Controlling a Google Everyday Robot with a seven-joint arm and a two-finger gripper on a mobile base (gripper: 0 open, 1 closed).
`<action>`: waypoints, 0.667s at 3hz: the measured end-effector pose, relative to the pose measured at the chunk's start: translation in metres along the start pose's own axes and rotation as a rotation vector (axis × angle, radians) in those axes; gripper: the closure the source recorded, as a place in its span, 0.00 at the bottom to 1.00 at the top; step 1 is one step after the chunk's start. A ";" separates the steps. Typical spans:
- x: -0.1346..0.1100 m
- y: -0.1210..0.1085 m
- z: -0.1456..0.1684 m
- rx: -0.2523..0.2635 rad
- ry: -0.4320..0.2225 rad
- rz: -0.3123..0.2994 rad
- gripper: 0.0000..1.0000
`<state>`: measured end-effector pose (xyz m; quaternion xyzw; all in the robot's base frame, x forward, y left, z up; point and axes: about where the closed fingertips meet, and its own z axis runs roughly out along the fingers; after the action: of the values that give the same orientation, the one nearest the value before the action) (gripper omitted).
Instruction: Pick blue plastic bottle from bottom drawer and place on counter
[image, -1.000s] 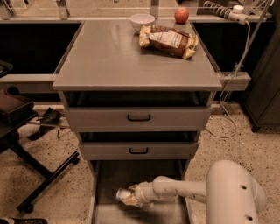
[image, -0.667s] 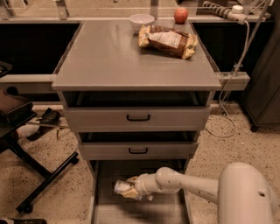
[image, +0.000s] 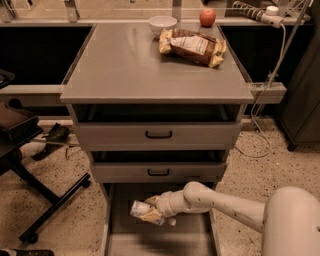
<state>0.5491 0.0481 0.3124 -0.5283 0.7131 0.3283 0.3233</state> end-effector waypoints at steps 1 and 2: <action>-0.020 0.000 -0.013 -0.013 -0.016 -0.014 1.00; -0.063 0.005 -0.054 -0.040 -0.081 -0.040 1.00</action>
Offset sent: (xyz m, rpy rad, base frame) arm 0.0014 -0.0316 0.1680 0.1789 -0.0498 0.0875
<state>0.5528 0.0393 0.3953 -0.5352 0.6819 0.3573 0.3478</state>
